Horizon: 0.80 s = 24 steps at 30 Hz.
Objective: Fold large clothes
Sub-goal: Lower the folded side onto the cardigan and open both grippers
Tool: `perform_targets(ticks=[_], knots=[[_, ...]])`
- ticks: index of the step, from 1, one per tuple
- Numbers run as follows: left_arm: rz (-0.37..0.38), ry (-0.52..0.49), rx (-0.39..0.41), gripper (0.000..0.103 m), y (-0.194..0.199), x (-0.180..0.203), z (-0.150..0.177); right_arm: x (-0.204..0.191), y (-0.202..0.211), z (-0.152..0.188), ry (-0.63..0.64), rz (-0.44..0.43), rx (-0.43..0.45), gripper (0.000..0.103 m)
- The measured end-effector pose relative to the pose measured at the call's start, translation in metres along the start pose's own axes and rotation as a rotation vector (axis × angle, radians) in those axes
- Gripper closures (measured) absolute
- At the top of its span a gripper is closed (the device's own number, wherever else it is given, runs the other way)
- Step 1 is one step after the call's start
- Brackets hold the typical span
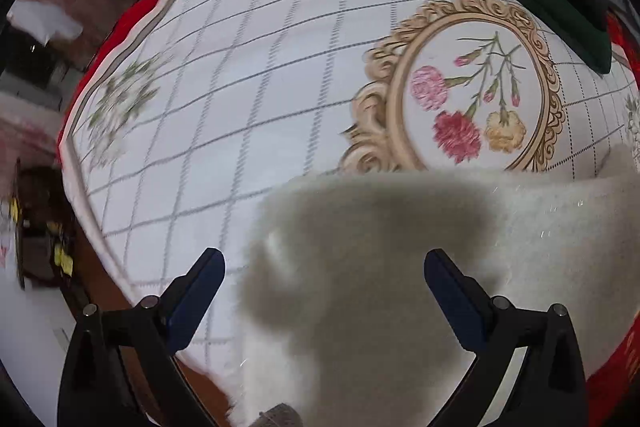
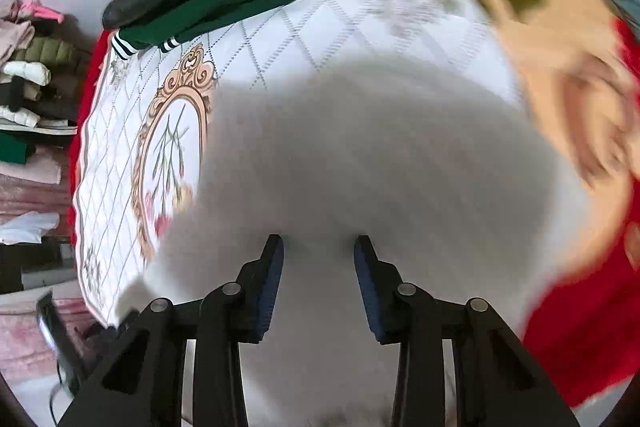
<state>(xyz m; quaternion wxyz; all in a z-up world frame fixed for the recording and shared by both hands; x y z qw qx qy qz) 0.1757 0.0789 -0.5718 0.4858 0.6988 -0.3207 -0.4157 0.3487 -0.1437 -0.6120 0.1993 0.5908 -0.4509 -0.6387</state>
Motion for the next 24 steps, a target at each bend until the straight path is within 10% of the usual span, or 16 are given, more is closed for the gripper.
perform_targets(ticks=[7,16,18,19,20,24], knots=[[0.01,0.105,0.004,0.001,0.017,-0.044,0.003,0.001,-0.044,-0.077,0.052,0.174,-0.061,0.062],[0.27,0.276,-0.137,0.003,-0.019,-0.05,0.015,0.015,0.03,-0.053,-0.035,-0.017,-0.028,0.046],[0.277,0.247,-0.112,0.022,-0.026,-0.034,0.004,0.024,0.04,-0.04,-0.057,-0.022,-0.02,0.046],[0.229,0.212,-0.079,0.065,-0.029,-0.024,-0.003,0.03,0.042,-0.042,-0.063,-0.021,-0.017,0.046],[0.213,0.188,-0.069,0.077,-0.03,-0.021,-0.007,0.034,0.041,-0.042,-0.06,-0.012,-0.015,0.046],[0.171,0.119,0.017,0.089,-0.025,-0.005,-0.027,0.038,0.046,-0.042,-0.017,0.025,0.015,0.046]])
Point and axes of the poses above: each gripper's, at about its wrist camera, not at the fingertips, and y roughly against the way its jaws point, x to its right, z to its underside, the point moved 4 cm from there along -y, roughly the way its jaws point, and after that the axes turned 8 degrees about -z, right-handed, at the moved point
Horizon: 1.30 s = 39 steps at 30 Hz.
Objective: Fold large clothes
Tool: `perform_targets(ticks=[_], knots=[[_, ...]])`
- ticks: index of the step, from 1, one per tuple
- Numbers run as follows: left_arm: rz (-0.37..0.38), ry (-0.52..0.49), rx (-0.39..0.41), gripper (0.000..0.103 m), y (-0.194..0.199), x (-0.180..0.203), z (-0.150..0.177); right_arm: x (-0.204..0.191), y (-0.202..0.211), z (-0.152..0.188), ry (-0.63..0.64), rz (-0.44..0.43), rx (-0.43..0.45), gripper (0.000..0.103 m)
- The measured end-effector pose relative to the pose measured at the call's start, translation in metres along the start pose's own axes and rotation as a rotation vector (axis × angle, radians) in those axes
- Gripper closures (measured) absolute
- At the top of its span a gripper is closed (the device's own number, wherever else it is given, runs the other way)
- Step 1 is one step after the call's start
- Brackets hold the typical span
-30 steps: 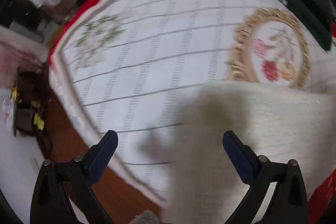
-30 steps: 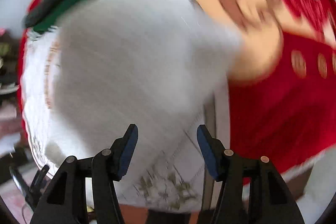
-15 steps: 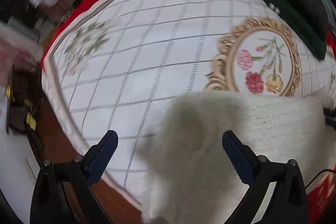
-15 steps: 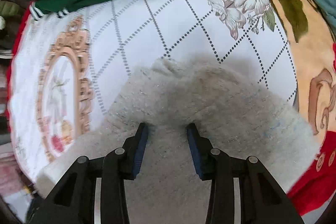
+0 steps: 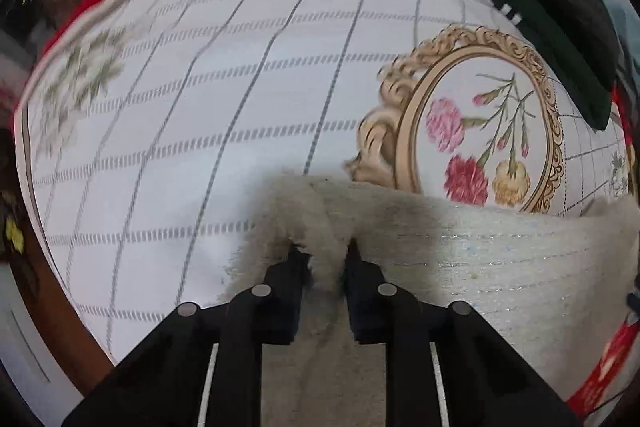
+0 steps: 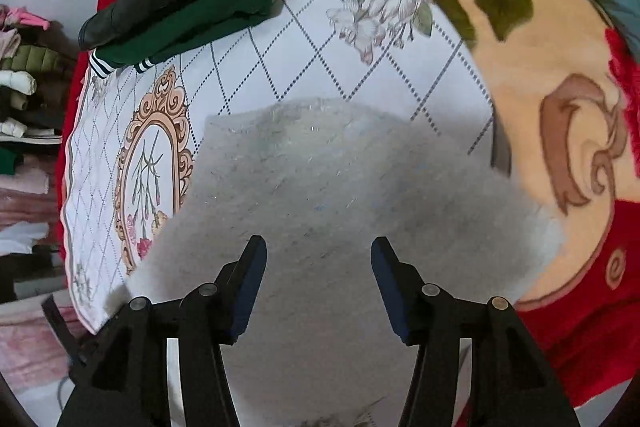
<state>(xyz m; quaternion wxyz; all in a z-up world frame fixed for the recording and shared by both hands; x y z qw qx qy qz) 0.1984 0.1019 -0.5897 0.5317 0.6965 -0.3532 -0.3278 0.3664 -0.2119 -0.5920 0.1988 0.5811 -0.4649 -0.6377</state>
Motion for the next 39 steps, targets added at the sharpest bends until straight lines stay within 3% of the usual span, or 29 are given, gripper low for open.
perform_targets(ticks=[6,9,12,14,18,21,22,24,25,26,29,33,36,39], knots=[[-0.008,0.006,0.04,0.09,-0.001,0.001,-0.043,-0.021,0.001,-0.008,0.09,-0.062,-0.042,0.048],[-0.028,-0.002,0.035,0.09,-0.02,-0.001,-0.068,-0.036,-0.016,-0.014,0.154,-0.072,-0.066,0.057],[-0.015,-0.031,-0.015,0.086,-0.045,-0.002,-0.08,-0.026,-0.071,-0.02,0.159,0.052,-0.171,0.082],[0.017,-0.051,-0.029,0.082,-0.048,-0.003,-0.085,-0.006,-0.099,-0.029,0.068,0.052,-0.211,0.09],[0.069,-0.066,-0.048,0.082,-0.031,-0.01,-0.085,-0.012,-0.087,-0.04,0.079,0.067,-0.251,0.093],[0.099,-0.036,0.0,0.078,0.005,-0.022,-0.079,-0.025,-0.058,-0.028,0.15,0.072,-0.233,0.089],[0.1,-0.036,0.038,0.075,0.02,-0.025,-0.075,-0.032,-0.048,-0.021,0.172,0.052,-0.223,0.089],[0.083,-0.053,0.106,0.046,0.049,-0.025,-0.065,-0.051,-0.03,-0.005,0.205,-0.016,-0.214,0.088],[0.084,-0.054,0.123,0.017,0.056,-0.022,-0.062,-0.06,-0.026,0.002,0.22,-0.042,-0.218,0.088],[0.09,-0.05,0.14,0.008,0.065,-0.018,-0.056,-0.072,-0.024,0.011,0.234,-0.077,-0.227,0.088],[0.118,-0.023,0.167,0.008,0.077,-0.002,-0.031,-0.104,-0.049,0.036,0.281,-0.139,-0.317,0.088],[0.091,-0.054,0.119,0.008,0.058,0.024,-0.001,-0.097,-0.121,0.054,0.272,0.034,-0.418,0.091],[0.067,-0.084,0.057,0.008,0.036,0.037,0.023,-0.1,-0.135,0.05,0.26,0.075,-0.435,0.092],[0.049,-0.107,0.027,0.008,0.029,0.05,0.034,-0.098,-0.13,0.048,0.23,0.062,-0.46,0.092]])
Point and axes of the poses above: each gripper's, at about its wrist camera, not at the fingertips, and y roughly against the way its jaws point, x to its right, z to its underside, the point moved 4 cm from there along -y, roughly the way its jaws point, and after that the axes turned 8 degrees about -z, right-handed, at the moved point
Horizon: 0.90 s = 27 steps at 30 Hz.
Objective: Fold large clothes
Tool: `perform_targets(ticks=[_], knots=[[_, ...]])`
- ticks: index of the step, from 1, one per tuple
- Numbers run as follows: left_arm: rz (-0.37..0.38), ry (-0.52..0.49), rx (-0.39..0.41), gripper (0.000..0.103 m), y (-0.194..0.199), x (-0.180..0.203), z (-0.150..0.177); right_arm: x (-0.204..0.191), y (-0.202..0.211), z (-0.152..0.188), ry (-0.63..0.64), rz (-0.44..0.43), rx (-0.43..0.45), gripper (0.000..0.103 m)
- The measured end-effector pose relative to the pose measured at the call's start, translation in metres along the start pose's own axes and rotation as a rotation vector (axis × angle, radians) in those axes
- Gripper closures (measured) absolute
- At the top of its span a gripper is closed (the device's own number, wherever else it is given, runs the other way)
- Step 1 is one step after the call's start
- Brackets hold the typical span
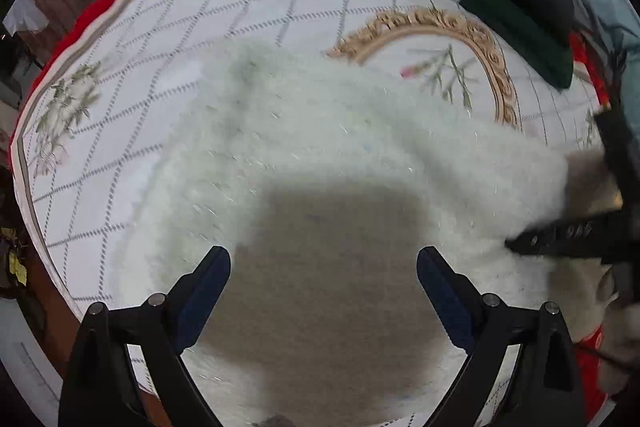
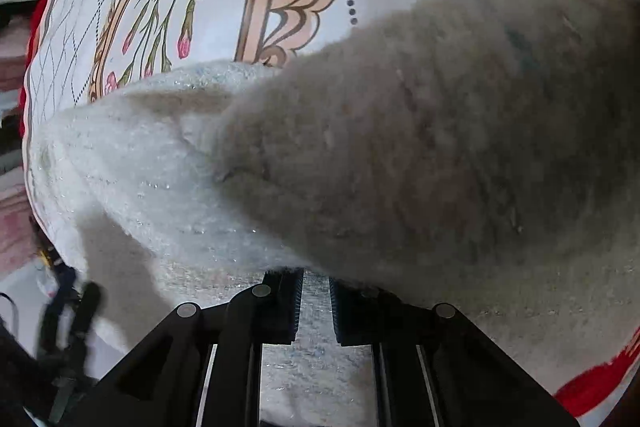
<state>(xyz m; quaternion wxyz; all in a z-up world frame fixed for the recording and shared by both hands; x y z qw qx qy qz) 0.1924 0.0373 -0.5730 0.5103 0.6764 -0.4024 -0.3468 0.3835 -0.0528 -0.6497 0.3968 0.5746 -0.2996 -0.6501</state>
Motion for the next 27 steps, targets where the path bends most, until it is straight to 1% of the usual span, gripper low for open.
perform_targets(ticks=[2,4,5,6,7,8,9,10,11,12,13,15,16,18,21,23,24,26,27], knots=[[0.016,0.0,0.018,0.008,0.011,0.008,0.002,0.001,0.013,0.006,0.042,-0.044,0.011,0.091],[0.022,-0.018,0.051,0.008,0.024,0.021,0.0,0.006,0.04,0.022,0.062,-0.152,0.081,0.084],[0.018,-0.028,0.055,0.008,0.027,0.027,0.0,0.012,0.052,0.032,0.062,-0.183,0.121,0.071],[0.015,-0.042,0.045,0.008,0.027,0.036,-0.001,0.026,0.074,0.051,0.057,-0.198,0.191,0.059],[0.02,-0.052,0.029,0.008,0.024,0.045,-0.002,0.037,0.085,0.063,0.048,-0.204,0.235,0.036],[0.03,-0.053,0.019,0.008,0.021,0.052,-0.002,0.056,0.101,0.082,0.016,-0.21,0.296,0.024],[0.041,-0.054,0.007,0.008,0.017,0.061,-0.003,0.076,0.11,0.1,-0.03,-0.209,0.336,0.024],[0.048,-0.057,-0.003,0.008,0.011,0.071,-0.004,0.094,0.114,0.114,-0.075,-0.215,0.354,0.024],[0.051,-0.059,-0.004,0.008,0.007,0.078,-0.005,0.111,0.115,0.125,-0.121,-0.22,0.358,0.024],[0.045,-0.071,0.0,0.008,0.002,0.088,-0.006,0.138,0.11,0.143,-0.202,-0.229,0.356,0.024],[0.021,-0.088,-0.004,0.008,-0.005,0.095,-0.006,0.156,0.104,0.153,-0.262,-0.243,0.357,0.024],[-0.025,-0.126,-0.019,0.007,-0.022,0.106,-0.005,0.188,0.085,0.167,-0.371,-0.299,0.357,0.024],[-0.039,-0.135,-0.027,0.005,-0.03,0.108,-0.004,0.199,0.078,0.169,-0.407,-0.328,0.365,0.024],[-0.024,-0.126,-0.029,0.005,-0.033,0.105,-0.005,0.212,0.061,0.176,-0.464,-0.439,0.401,0.024],[-0.01,-0.14,-0.034,0.005,-0.032,0.103,-0.005,0.221,0.051,0.167,-0.503,-0.566,0.497,0.024],[-0.008,-0.15,-0.039,0.005,-0.032,0.102,-0.005,0.227,0.05,0.156,-0.526,-0.621,0.589,0.023],[-0.007,-0.152,-0.043,0.005,-0.032,0.102,-0.005,0.23,0.05,0.151,-0.538,-0.636,0.613,0.023],[-0.006,-0.155,-0.053,0.005,-0.032,0.1,-0.006,0.235,0.048,0.142,-0.586,-0.688,0.652,0.017],[-0.009,-0.16,-0.055,0.005,-0.032,0.1,-0.007,0.236,0.049,0.141,-0.608,-0.72,0.675,0.017]])
Point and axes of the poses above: each gripper's, at about its wrist camera, not at the fingertips, and y roughly against the way its jaws point, x to its right, z to its underside, the point moved 4 cm from there along -y, roughly the way its jaws point, and after that the axes turned 8 degrees about -z, right-handed, at the moved point
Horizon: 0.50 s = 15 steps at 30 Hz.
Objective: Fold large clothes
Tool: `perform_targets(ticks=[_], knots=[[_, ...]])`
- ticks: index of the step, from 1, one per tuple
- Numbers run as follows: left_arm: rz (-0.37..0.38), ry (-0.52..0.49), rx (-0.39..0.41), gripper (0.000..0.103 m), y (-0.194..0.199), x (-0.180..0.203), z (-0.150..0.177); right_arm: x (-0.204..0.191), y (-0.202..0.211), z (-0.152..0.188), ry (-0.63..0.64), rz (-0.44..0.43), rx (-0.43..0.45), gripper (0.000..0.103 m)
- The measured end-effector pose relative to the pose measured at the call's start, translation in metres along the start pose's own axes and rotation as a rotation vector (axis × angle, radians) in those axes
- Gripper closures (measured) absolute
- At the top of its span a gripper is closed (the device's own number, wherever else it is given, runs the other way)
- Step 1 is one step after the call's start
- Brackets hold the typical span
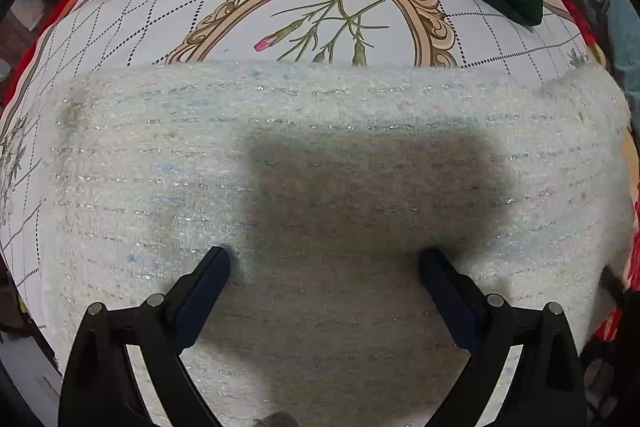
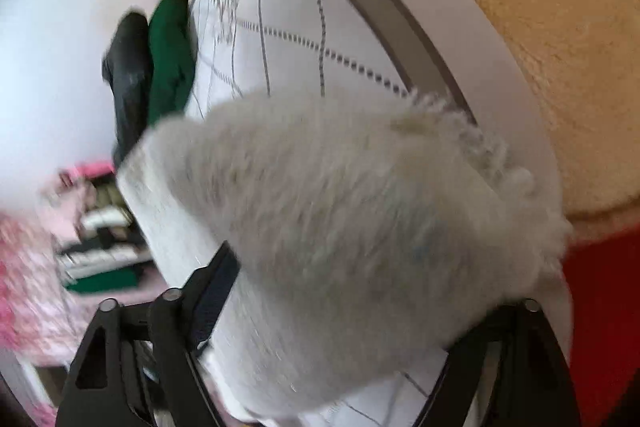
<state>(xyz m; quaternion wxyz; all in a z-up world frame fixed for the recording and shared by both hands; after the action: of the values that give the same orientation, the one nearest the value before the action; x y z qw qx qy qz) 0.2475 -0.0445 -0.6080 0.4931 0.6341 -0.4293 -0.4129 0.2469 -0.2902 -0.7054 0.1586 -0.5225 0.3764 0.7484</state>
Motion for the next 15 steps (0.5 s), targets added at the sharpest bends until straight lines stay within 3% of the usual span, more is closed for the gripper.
perform_targets(ticks=[3,4,5,6,11,15], knots=[[-0.013,-0.022,0.001,0.005,0.0,0.001,-0.004,0.001,0.002,-0.002,-0.035,-0.088,0.043,0.017],[-0.017,-0.028,0.004,0.005,0.001,0.001,-0.004,0.003,-0.001,-0.001,-0.047,-0.118,0.053,0.026],[-0.018,-0.031,0.006,0.004,0.001,0.003,-0.005,0.003,0.001,-0.005,-0.052,-0.131,0.059,0.056],[-0.016,-0.031,0.01,0.004,0.001,0.003,-0.005,-0.001,-0.004,-0.009,-0.051,-0.144,0.05,0.068],[-0.026,-0.062,0.025,0.006,0.003,0.019,-0.019,-0.046,0.012,-0.016,0.03,-0.131,0.115,0.077],[0.019,-0.091,0.016,0.007,-0.001,0.048,-0.031,-0.092,0.046,-0.013,0.153,-0.122,0.16,0.078]])
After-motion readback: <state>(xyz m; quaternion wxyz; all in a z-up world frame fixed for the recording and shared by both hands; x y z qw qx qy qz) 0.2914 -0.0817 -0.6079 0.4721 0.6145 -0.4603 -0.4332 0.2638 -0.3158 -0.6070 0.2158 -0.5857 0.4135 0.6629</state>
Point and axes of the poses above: each gripper's, at about its wrist camera, not at the fingertips, and y roughly against the way its jaws point, x to its right, z to its underside, the point moved 4 cm from there along -y, roughly the way its jaws point, and after that the axes turned 8 degrees about -z, right-handed, at the moved point
